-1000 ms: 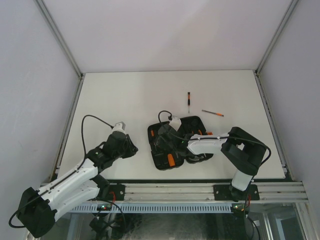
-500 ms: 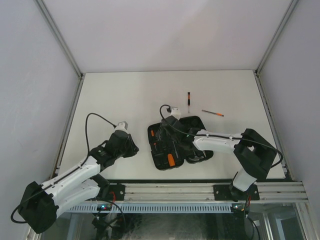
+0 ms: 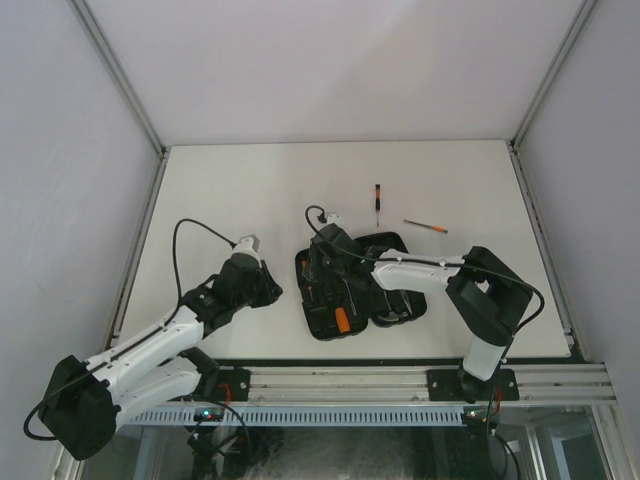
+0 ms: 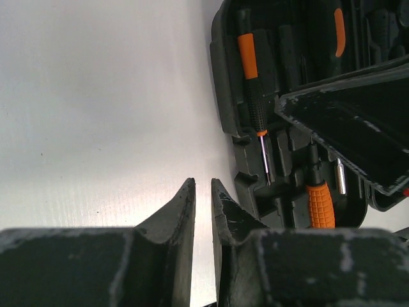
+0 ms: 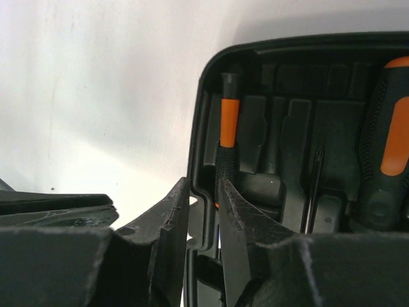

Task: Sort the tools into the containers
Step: Place the screwdriver in the storage box.

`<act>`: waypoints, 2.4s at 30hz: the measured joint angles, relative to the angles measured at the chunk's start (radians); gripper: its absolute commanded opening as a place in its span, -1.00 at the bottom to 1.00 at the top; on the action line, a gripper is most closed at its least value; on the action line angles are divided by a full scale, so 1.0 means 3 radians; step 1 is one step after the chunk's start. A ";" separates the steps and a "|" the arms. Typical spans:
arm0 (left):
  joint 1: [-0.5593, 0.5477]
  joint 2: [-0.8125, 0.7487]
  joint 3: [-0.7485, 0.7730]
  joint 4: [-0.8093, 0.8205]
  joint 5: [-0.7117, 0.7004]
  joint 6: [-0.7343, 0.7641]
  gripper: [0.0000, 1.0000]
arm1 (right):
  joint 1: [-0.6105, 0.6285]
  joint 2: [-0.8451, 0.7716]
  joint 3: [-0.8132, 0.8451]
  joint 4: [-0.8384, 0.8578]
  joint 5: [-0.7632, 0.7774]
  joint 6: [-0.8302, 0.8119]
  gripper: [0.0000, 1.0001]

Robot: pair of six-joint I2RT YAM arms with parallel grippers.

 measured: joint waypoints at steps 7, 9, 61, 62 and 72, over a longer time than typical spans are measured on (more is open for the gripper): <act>0.0000 -0.0022 0.0000 0.0000 0.0004 -0.0001 -0.66 | 0.0013 0.0123 0.0057 -0.0173 0.0003 -0.0017 -0.58; 0.0000 -0.0022 0.0000 -0.0001 0.0011 -0.0001 -0.67 | 0.0018 0.0137 0.0079 -0.0219 0.0008 -0.0023 -0.59; 0.0000 -0.0020 0.0000 -0.0004 0.0025 -0.0005 -0.73 | 0.0139 0.0454 0.0591 -0.0763 0.0350 -0.0261 -0.72; 0.0000 -0.0020 0.0000 -0.0003 0.0025 -0.0005 -0.73 | 0.0148 0.0451 0.0591 -0.0791 0.0359 -0.0264 -0.72; 0.0000 -0.0020 0.0000 -0.0003 0.0027 -0.0005 -0.76 | 0.0172 0.0440 0.0591 -0.0842 0.0268 -0.0277 -0.79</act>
